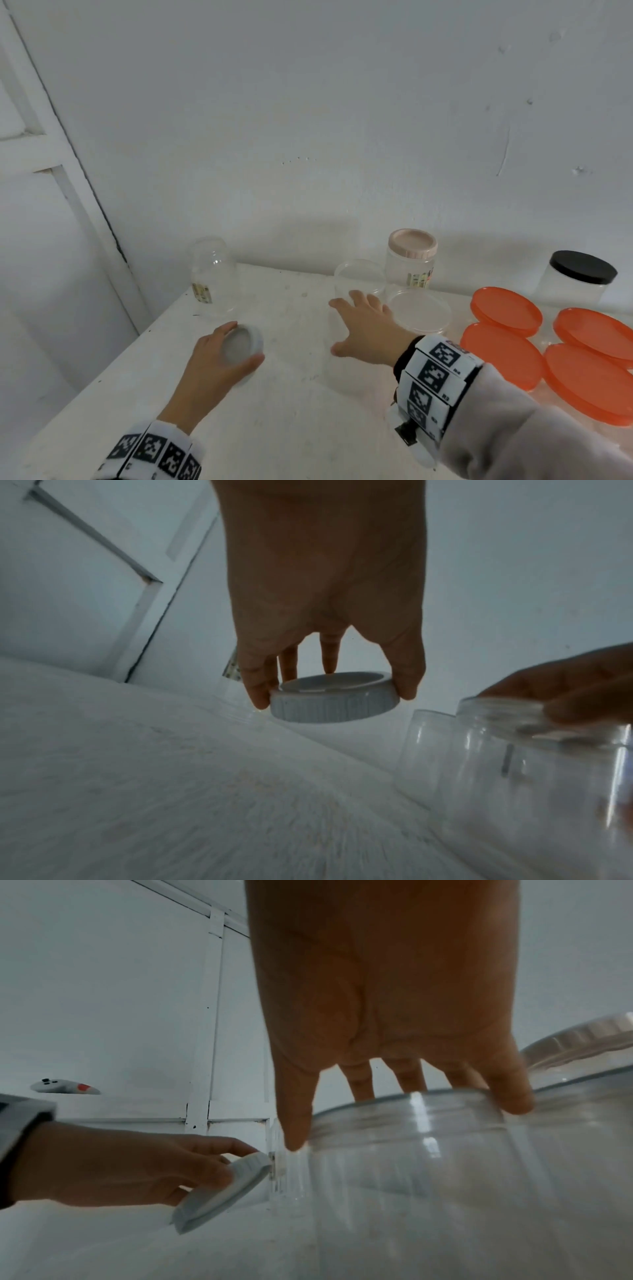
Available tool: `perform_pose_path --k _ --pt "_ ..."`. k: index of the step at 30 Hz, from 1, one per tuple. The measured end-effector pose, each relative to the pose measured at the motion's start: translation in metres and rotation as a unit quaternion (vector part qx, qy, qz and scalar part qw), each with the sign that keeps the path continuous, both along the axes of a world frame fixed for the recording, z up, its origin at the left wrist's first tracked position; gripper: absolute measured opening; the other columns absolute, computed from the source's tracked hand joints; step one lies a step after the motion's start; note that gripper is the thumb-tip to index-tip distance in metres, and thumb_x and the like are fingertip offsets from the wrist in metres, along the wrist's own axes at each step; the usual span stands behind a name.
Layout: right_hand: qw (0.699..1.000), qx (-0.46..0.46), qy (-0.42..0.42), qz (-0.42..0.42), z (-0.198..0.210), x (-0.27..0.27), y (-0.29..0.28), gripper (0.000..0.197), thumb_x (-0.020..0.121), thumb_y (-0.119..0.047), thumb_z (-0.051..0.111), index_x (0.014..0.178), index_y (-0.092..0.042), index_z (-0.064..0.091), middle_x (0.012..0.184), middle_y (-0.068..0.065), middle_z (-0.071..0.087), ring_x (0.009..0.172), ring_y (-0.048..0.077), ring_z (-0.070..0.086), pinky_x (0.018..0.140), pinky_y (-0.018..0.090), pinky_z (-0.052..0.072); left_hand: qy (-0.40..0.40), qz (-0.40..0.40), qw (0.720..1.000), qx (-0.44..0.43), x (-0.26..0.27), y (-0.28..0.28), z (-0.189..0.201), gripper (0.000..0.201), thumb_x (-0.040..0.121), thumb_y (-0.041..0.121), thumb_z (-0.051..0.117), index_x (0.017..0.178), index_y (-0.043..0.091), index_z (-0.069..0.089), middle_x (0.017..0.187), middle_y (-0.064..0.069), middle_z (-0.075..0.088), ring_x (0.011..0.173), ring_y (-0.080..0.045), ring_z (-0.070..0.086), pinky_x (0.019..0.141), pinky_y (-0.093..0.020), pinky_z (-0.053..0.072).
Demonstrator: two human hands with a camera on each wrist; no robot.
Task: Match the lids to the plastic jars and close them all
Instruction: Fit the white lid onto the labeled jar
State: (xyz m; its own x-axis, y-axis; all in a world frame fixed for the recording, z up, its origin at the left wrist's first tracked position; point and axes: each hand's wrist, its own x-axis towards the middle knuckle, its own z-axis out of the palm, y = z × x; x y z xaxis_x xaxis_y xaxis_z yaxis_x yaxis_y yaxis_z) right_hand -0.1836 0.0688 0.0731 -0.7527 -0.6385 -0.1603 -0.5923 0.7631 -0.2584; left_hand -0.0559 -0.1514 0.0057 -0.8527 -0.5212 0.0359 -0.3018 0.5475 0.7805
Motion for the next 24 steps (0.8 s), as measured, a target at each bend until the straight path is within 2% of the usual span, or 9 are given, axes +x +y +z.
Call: perform_pose_path --k 2,5,9,15,17,20,24 --pt "1.000 0.002 0.029 0.010 0.004 -0.001 -0.019 0.074 0.087 -0.038 0.063 0.148 -0.022 0.025 0.151 0.011 0.020 0.139 0.036 0.018 0.115 0.052 0.016 0.026 0.020 0.999 0.029 0.010 -0.005 0.001 0.078 0.070 0.056 0.075 0.136 0.030 0.044 0.127 -0.001 0.048 0.110 -0.020 0.050 0.096 -0.040 0.045" --pt "0.998 -0.038 0.049 0.032 0.010 -0.003 -0.058 0.072 0.087 -0.038 0.062 0.147 -0.018 0.027 0.149 0.012 0.026 0.137 0.034 0.023 0.114 0.047 0.021 0.065 0.040 0.995 0.069 0.020 -0.011 0.000 0.078 0.066 0.065 0.071 0.132 0.030 0.048 0.124 0.004 0.052 0.108 -0.019 0.054 0.087 -0.035 0.050" --pt "0.991 -0.113 0.028 0.062 0.017 -0.009 -0.117 0.069 0.089 -0.035 0.062 0.146 -0.011 0.031 0.146 0.011 0.034 0.135 0.031 0.029 0.109 0.042 0.031 0.096 0.060 0.984 0.135 0.032 -0.019 -0.004 0.065 0.064 0.057 0.066 0.124 0.039 0.050 0.120 0.011 0.055 0.103 -0.013 0.058 0.071 -0.023 0.048" --pt "0.984 -0.157 0.006 0.088 0.019 -0.025 -0.195 0.069 0.092 -0.031 0.061 0.148 -0.010 0.027 0.150 0.009 0.033 0.137 0.028 0.029 0.109 0.043 0.033 0.129 0.088 0.969 0.192 0.042 -0.039 -0.009 0.058 0.059 0.051 0.064 0.115 0.041 0.051 0.111 0.018 0.058 0.094 -0.006 0.061 0.056 -0.013 0.046" --pt "0.982 -0.159 0.011 0.099 0.018 -0.031 -0.214 0.069 0.092 -0.031 0.060 0.149 -0.012 0.026 0.151 0.008 0.030 0.138 0.028 0.027 0.109 0.043 0.032 0.136 0.097 0.964 0.205 0.042 -0.048 -0.012 0.054 0.061 0.046 0.065 0.113 0.041 0.051 0.111 0.018 0.058 0.094 -0.005 0.061 0.057 -0.013 0.046" --pt "0.983 -0.145 0.026 0.106 0.017 -0.038 -0.236 0.066 0.091 -0.033 0.061 0.145 -0.014 0.030 0.151 0.009 0.026 0.138 0.029 0.024 0.106 0.044 0.031 0.137 0.108 0.957 0.232 0.043 -0.058 -0.017 0.050 0.066 0.043 0.065 0.114 0.040 0.051 0.114 0.012 0.059 0.096 0.001 0.058 0.064 -0.014 0.043" --pt "0.980 -0.180 0.021 0.087 0.012 -0.042 -0.249 0.056 0.084 -0.038 0.070 0.123 -0.012 0.040 0.138 0.008 0.032 0.128 0.028 0.029 0.097 0.041 0.034 0.130 0.104 0.954 0.249 0.043 -0.064 -0.020 0.066 0.063 0.048 0.061 0.126 0.033 0.050 0.123 0.006 0.058 0.101 0.001 0.056 0.067 -0.018 0.044"
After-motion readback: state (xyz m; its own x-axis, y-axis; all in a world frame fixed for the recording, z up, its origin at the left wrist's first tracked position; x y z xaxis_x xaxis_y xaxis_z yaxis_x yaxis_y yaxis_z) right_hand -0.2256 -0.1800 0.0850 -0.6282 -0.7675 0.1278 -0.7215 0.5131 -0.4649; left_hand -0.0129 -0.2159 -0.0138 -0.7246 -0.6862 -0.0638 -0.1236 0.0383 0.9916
